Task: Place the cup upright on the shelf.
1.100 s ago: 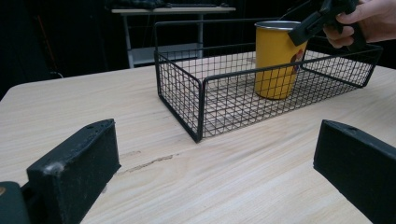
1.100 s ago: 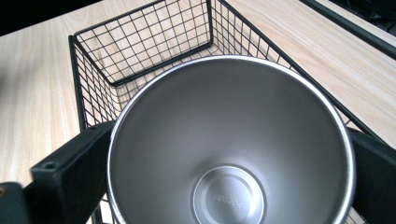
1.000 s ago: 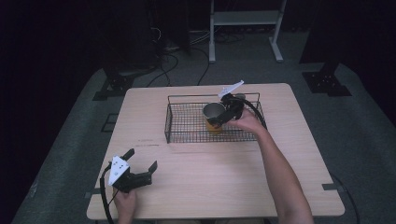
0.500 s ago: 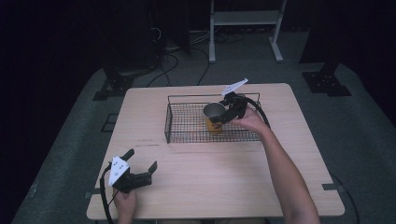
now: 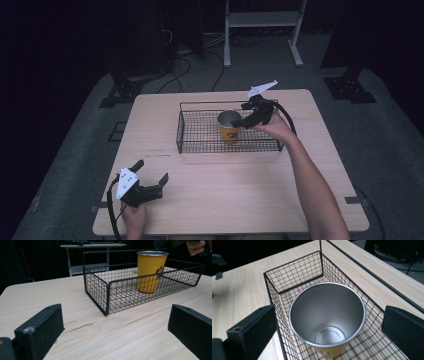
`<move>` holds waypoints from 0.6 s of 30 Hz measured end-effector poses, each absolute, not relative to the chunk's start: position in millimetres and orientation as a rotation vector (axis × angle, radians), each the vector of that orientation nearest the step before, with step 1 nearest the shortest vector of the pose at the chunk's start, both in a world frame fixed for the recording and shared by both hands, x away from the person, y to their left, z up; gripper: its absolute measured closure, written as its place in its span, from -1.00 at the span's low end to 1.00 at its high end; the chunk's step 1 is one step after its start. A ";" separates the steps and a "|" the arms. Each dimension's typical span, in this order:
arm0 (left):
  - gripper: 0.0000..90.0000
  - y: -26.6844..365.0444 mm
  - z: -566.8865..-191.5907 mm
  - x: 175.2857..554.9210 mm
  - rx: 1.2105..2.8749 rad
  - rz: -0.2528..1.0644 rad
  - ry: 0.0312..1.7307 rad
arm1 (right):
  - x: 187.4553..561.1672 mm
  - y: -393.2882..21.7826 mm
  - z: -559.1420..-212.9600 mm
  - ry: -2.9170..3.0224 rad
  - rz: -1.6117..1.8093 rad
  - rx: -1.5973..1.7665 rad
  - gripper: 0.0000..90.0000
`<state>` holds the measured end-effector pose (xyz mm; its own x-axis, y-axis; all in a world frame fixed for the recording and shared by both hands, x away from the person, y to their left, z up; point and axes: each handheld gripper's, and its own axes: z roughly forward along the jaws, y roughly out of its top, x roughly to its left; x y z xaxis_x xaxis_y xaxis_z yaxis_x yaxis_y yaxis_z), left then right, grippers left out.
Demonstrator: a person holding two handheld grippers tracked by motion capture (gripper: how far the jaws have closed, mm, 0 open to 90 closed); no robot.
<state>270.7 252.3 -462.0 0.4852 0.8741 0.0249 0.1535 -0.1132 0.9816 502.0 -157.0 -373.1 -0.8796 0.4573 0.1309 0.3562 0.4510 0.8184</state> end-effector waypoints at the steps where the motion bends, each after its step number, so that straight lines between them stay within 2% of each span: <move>1: -1.00 252.2 -462.0 270.7 1.588 0.787 0.912 | 500.3 -159.4 -372.0 2.577 1.422 0.724 -1.00; 18: -1.00 251.6 -462.0 270.8 1.592 0.791 0.911 | 484.8 -185.1 -364.9 2.546 1.476 0.734 -1.00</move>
<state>270.8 251.6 -462.0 0.4845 0.8742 0.0309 0.1532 -0.1195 0.9809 484.8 -185.1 -364.9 -0.8773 0.4578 0.1440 0.3526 0.4111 0.8406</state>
